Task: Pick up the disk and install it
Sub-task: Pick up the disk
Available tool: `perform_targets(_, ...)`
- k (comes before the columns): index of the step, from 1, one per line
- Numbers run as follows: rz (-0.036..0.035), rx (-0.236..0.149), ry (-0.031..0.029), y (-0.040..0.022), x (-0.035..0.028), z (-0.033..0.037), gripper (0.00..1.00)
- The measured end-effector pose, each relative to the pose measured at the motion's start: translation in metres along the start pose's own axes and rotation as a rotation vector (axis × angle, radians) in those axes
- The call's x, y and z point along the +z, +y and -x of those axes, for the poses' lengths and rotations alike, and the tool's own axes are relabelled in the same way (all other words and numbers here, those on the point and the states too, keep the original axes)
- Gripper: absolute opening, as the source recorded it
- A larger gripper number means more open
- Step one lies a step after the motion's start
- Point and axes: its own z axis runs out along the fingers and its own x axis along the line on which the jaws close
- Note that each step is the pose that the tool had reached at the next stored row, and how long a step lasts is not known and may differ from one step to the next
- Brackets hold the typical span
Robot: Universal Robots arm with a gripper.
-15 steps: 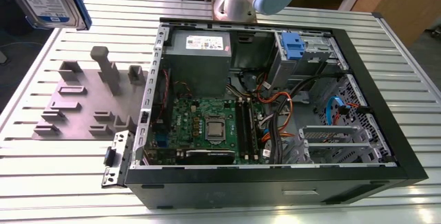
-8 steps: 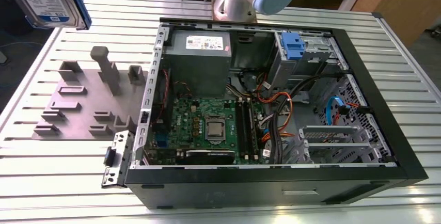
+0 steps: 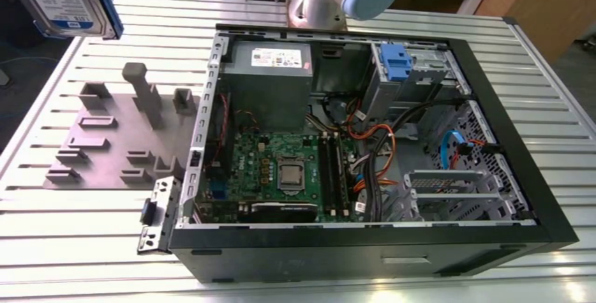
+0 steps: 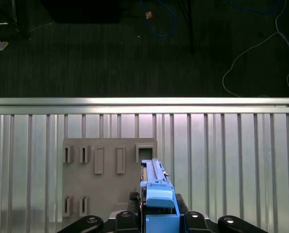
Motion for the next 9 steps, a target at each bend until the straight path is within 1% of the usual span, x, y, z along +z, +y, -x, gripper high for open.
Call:
perform_targets(5,0.0001,0.000,0.0001,0.0001,-0.0016,0.0001,0.36)
perform_targets(9,0.0000,0.000,0.0000,0.0002,-0.0062,0.0003,0.36)
